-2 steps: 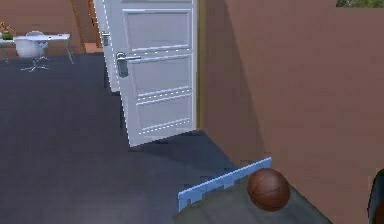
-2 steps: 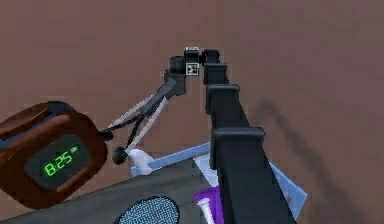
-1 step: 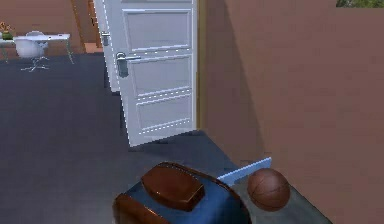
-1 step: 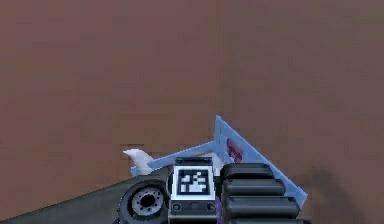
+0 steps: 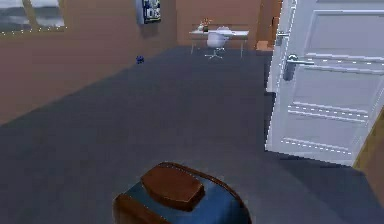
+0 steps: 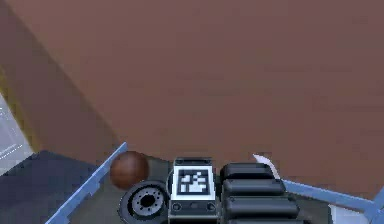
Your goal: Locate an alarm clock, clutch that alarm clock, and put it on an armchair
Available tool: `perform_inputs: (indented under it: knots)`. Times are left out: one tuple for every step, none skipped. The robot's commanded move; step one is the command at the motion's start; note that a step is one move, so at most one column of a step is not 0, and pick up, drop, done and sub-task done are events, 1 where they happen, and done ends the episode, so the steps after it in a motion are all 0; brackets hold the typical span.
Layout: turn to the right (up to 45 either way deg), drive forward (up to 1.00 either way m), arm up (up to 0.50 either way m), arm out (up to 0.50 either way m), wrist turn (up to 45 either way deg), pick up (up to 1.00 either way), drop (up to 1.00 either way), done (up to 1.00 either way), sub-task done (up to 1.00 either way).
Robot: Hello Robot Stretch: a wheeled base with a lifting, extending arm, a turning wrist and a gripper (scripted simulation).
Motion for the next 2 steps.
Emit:
perform_inputs:
  knots:
    - [-45.0,0.00,0.00,0.00,0.0,0.00,0.00,0.00,0.00]
    - [-12.0,0.00,0.00,0.00,0.0,0.00,0.00,0.00,0.00]
